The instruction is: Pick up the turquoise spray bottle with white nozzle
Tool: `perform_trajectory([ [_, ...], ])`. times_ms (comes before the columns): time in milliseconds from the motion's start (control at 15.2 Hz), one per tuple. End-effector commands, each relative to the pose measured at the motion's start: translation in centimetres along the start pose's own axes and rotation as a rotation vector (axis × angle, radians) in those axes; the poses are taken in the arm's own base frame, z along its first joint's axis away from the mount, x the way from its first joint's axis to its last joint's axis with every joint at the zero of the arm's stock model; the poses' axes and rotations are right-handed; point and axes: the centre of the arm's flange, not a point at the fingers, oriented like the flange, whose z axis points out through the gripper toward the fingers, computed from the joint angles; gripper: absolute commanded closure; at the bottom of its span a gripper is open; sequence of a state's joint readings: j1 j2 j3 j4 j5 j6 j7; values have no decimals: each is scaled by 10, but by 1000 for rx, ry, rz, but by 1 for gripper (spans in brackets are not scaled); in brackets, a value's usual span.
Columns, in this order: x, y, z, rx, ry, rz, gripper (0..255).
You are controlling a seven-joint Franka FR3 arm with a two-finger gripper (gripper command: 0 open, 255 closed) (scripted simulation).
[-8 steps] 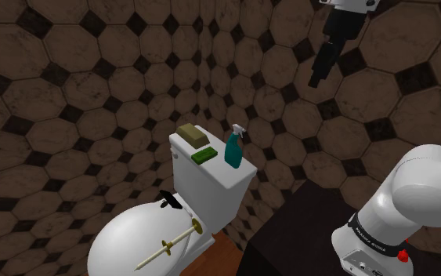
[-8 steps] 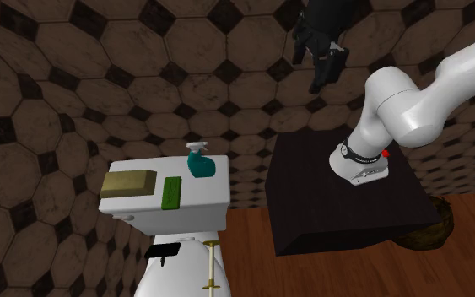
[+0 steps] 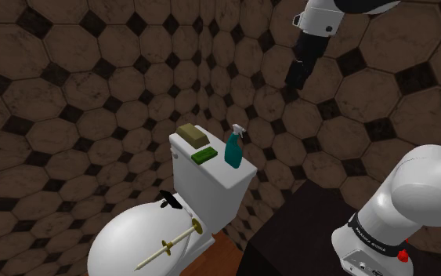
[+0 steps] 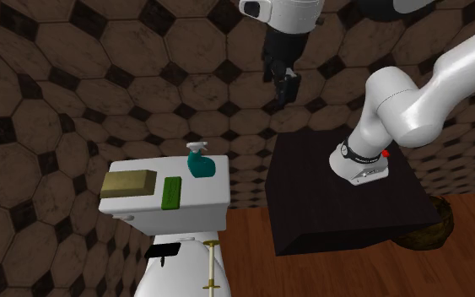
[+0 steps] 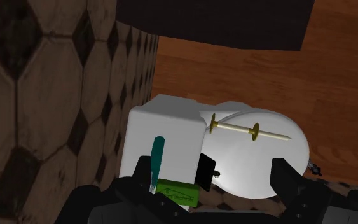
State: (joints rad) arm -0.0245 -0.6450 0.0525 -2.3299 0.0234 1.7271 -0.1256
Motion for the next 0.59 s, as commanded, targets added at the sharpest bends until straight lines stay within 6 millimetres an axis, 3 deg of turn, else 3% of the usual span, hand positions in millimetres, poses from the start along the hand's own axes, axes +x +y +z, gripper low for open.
perform_trajectory([
  [0, 14, 6, 19, 1, -1, 4, 0],
  [528, 83, 32, 97, 4, -14, 20, 0],
])
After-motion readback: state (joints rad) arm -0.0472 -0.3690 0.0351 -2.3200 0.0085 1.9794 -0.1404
